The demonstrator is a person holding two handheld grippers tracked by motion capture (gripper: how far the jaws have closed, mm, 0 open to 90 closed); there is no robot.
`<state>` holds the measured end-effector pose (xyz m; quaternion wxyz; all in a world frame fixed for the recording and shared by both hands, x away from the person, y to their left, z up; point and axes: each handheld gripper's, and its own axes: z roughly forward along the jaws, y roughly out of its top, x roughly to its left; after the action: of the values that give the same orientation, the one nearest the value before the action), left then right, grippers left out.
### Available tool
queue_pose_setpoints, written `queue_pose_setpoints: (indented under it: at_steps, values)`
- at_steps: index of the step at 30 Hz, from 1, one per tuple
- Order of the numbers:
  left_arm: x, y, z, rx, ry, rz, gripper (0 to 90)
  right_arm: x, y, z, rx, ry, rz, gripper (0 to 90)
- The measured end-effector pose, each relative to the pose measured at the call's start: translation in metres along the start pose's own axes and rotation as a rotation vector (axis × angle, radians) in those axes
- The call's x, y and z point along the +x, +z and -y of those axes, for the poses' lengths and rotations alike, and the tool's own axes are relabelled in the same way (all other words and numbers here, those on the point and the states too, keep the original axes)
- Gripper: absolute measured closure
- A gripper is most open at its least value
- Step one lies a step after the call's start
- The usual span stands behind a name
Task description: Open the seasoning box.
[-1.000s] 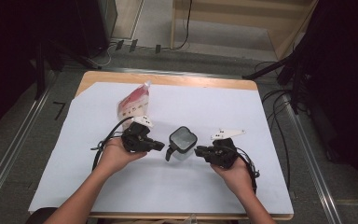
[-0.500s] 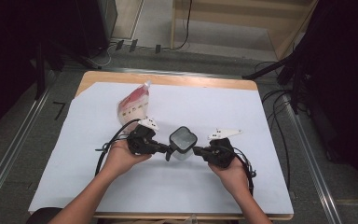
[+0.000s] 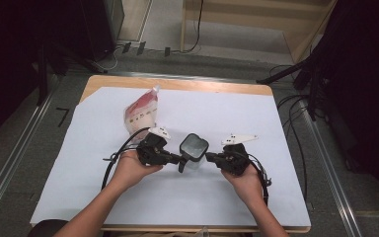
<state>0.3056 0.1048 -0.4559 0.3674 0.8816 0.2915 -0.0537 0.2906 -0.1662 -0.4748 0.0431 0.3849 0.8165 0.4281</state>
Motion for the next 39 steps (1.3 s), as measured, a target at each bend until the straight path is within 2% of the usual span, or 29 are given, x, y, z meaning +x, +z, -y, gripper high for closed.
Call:
queue_pose_setpoints:
  at_steps: [7, 10, 13, 20, 25, 28, 32, 34, 36, 37, 39]
  values:
    - [-0.009, 0.006, -0.003, 0.008, 0.035, -0.002, 90.0, -0.004, 0.002, -0.002, -0.009, 0.02, 0.023, 90.0]
    - [-0.013, 0.01, -0.004, -0.007, 0.03, 0.003, 90.0, -0.007, 0.004, -0.004, -0.013, 0.027, 0.027, 90.0]
    - [-0.015, 0.012, -0.005, 0.001, 0.043, 0.001, 90.0, -0.009, 0.005, -0.005, -0.016, 0.035, 0.034, 90.0]
    - [-0.023, 0.023, -0.009, -0.019, 0.04, 0.028, 90.0, -0.012, 0.008, -0.008, -0.023, 0.045, 0.051, 90.0]
    - [-0.029, 0.029, -0.011, -0.01, 0.05, 0.036, 90.0, -0.012, 0.004, -0.009, -0.034, 0.021, 0.06, 90.0]
    - [-0.028, 0.025, -0.01, -0.013, 0.055, 0.047, 90.0, -0.012, 0.0, -0.008, -0.034, 0.02, 0.059, 90.0]
    - [-0.027, 0.012, -0.009, -0.009, 0.066, 0.029, 90.0, -0.009, -0.007, -0.003, -0.035, 0.027, 0.06, 90.0]
    - [-0.026, 0.006, -0.008, -0.013, 0.069, 0.025, 90.0, -0.005, -0.012, 0.0, -0.038, 0.031, 0.049, 90.0]
    - [-0.025, 0.001, -0.008, -0.017, 0.061, 0.032, 89.9, 0.002, -0.016, 0.002, -0.03, 0.013, 0.049, 90.0]
    - [-0.024, -0.002, -0.008, -0.02, 0.068, 0.025, 88.8, 0.005, -0.018, 0.003, -0.025, 0.01, 0.048, 90.0]
    - [-0.023, -0.007, -0.008, -0.026, 0.056, 0.029, 86.4, 0.01, -0.022, 0.005, -0.022, 0.006, 0.037, 90.0]
